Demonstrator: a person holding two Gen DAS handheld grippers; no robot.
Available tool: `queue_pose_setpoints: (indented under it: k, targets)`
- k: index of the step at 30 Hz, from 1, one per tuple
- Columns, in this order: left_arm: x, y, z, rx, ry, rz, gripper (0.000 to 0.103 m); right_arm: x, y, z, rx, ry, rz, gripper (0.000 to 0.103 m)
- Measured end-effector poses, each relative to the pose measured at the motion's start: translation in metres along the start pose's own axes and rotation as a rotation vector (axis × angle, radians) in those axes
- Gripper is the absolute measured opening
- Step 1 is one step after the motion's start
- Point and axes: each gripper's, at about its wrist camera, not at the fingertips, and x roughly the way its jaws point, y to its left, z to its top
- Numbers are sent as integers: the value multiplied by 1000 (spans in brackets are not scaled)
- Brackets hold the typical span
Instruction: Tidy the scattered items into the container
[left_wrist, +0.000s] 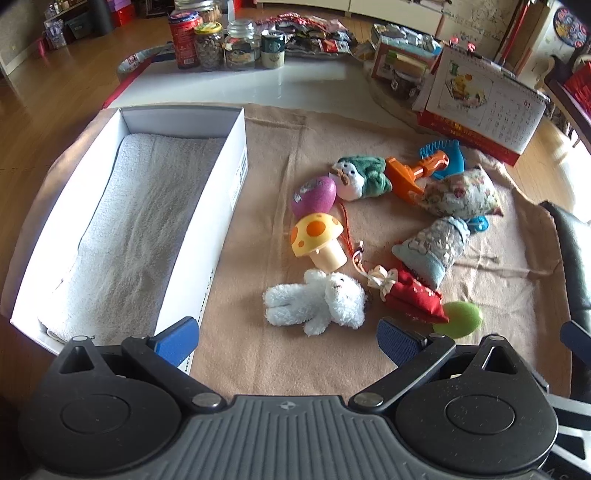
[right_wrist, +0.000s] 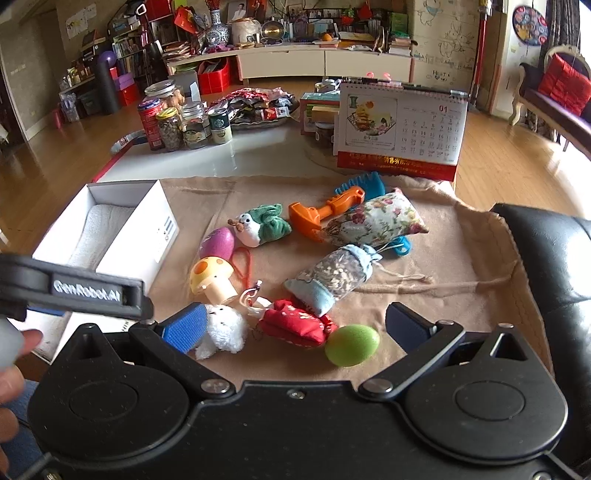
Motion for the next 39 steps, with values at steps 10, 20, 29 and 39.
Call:
queue_pose_setpoints:
  k: [10, 20, 29, 39]
  targets:
    - [-45, -29, 29, 99, -311, -164, 102, 5, -39, -19, -134, -29, -144, 99]
    - [60, -56, 19, 81, -6, -225, 102, 16, -66, -35, -129, -101, 53, 98]
    - [94, -39, 14, 147, 14, -76, 101, 73, -65, -48, -119, 16, 194, 98]
    - [117, -29, 17, 224, 76, -132, 97, 117, -92, -63, 151, 90, 246, 70]
